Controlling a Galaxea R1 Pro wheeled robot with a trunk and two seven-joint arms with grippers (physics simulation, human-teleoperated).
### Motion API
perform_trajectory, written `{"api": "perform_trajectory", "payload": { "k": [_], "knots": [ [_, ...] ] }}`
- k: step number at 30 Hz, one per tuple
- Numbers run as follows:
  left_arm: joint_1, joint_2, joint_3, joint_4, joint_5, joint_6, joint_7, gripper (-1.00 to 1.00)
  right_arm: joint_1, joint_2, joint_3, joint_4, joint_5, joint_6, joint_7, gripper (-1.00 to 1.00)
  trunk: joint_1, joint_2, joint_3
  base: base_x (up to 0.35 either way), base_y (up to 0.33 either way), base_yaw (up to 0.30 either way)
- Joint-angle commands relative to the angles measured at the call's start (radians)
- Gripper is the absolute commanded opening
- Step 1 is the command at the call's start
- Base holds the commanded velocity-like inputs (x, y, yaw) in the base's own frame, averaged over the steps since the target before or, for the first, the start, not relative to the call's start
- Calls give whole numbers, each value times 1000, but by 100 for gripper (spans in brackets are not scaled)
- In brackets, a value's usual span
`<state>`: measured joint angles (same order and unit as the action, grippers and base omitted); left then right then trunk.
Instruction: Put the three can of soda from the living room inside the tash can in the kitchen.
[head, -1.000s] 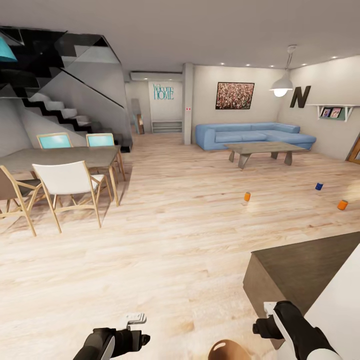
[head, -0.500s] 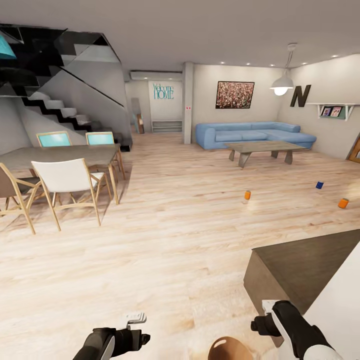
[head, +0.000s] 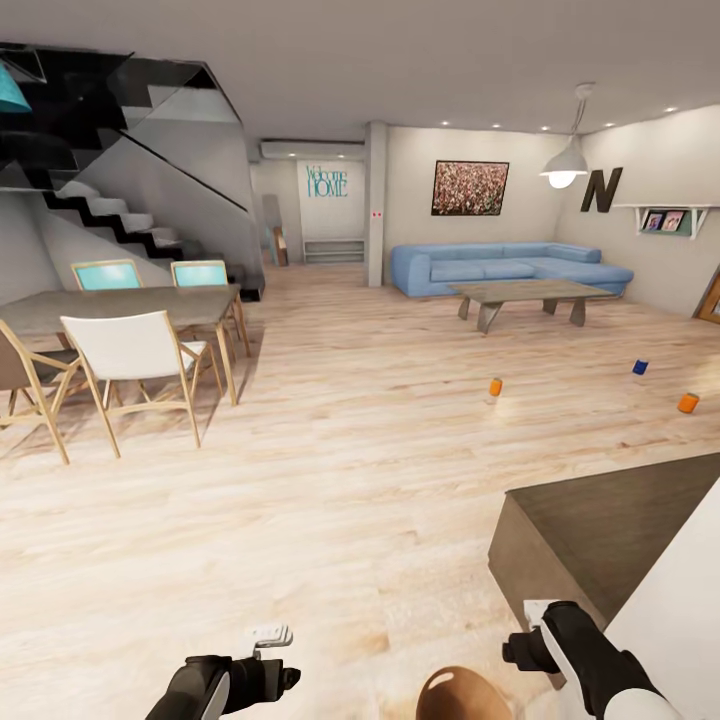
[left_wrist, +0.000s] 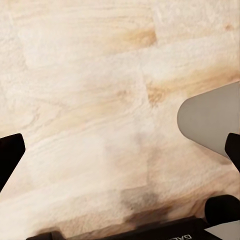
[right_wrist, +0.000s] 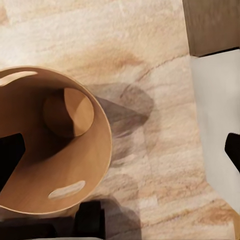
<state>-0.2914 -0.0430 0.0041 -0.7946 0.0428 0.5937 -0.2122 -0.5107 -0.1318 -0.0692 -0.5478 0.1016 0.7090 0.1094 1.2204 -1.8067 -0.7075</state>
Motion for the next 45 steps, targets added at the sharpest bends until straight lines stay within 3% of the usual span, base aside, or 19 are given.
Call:
{"api": "perform_trajectory", "payload": {
  "k": [1, 45],
  "knots": [
    [0, 0, 0, 0, 0, 0, 0, 100, 0, 0, 0, 0, 0, 0, 0, 100, 4, -7, -3, 0, 0, 0],
    [0, 0, -2, 0, 0, -3, -6, 100, 0, -3, 0, 31, 3, -2, -2, 100, 173, -315, -141, 0, 0, 0]
  ]
}}
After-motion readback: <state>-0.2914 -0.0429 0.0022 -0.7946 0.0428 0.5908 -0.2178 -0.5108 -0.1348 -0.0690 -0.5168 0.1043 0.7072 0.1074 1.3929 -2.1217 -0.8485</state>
